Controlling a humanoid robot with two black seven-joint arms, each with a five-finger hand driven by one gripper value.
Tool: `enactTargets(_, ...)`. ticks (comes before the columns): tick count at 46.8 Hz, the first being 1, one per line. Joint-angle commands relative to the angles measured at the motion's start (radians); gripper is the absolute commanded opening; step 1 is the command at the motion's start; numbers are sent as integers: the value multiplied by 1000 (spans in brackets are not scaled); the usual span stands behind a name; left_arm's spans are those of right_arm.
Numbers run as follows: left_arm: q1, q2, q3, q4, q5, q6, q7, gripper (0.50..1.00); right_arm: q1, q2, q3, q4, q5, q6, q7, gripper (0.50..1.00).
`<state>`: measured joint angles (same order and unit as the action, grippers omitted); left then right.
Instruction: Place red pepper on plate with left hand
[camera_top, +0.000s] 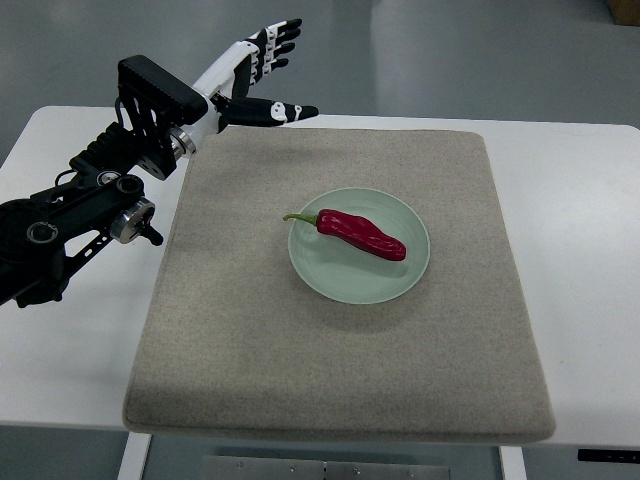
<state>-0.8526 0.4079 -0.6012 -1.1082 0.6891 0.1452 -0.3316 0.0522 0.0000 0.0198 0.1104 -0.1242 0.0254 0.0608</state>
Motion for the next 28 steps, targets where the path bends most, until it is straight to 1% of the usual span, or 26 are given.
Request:
enactTargets(1,3,0,-14,33,-98,20,0,994,0,0,0,0,0,-1,-1,928)
enactTargets(14,17,-1,-65,122,-410,22,-4,999,0,0,0,0,0,-1,1,928)
enactTargets(22,36,-4,-80,143,-473,21,-7,999,0,0,0,0,0,-1,-1,928)
enactTargets(28,73,-12,-143,143,-482,13,-6,999,0,0,0,0,0,-1,-1,928)
